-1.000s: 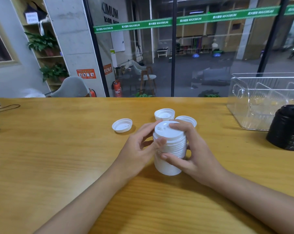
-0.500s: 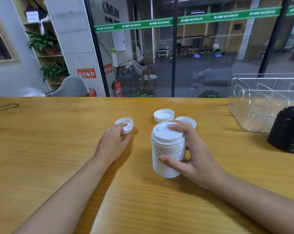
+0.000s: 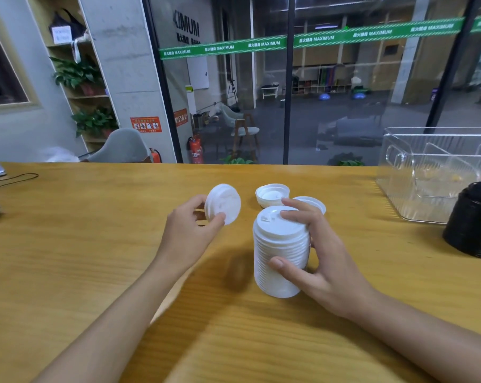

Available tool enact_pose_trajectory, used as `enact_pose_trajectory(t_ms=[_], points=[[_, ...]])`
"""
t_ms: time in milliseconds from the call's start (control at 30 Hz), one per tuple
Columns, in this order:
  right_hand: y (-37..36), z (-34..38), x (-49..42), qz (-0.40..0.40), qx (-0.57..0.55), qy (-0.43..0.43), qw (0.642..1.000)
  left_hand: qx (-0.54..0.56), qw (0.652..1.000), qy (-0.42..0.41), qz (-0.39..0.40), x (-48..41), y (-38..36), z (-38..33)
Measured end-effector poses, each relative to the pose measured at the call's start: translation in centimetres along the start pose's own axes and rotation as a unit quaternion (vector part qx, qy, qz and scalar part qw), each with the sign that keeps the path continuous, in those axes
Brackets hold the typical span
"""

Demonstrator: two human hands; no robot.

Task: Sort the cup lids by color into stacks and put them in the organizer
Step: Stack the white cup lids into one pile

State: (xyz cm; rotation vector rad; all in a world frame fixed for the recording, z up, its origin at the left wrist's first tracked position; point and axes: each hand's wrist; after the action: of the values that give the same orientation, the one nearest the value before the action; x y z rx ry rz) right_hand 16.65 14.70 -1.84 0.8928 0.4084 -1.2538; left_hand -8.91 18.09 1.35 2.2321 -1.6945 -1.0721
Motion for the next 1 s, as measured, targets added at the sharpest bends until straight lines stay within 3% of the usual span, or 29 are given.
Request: enact_pose_trajectory(t_ms=[167,333,500,1000], points=[[0.0,0.1,-0.1,-0.02,-0.007,0.007,1.0,0.268,0.961,0.034,0.052,0.9,0.7,-3.9],[-0.1,0.0,-0.1,-0.025,0.0,-0.005,1.0,0.362,0.923,0.02,0.127,1.5,0.9,-4.9],[-0.2,0.2,0.0,-0.024,-0.021,-0.025,0.999,0.364,0.916,0.016,0.167,1.8,0.4,-4.9],[-0.2,-0.2,0.2,-0.022,-0.02,-0.027,0.999,0.158,0.97,-0.039,0.179,3.0,-1.3,-5.0]])
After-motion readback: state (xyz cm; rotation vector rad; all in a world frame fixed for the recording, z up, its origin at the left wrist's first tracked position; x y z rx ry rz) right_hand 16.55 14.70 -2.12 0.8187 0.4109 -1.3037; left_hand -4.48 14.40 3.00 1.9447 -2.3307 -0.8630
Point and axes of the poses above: each hand's wrist, its own x-axis away from the middle knuckle, its own y-axis out of the back of the hand, z = x × y, and after that the axes turned 8 degrees about -x, right-handed
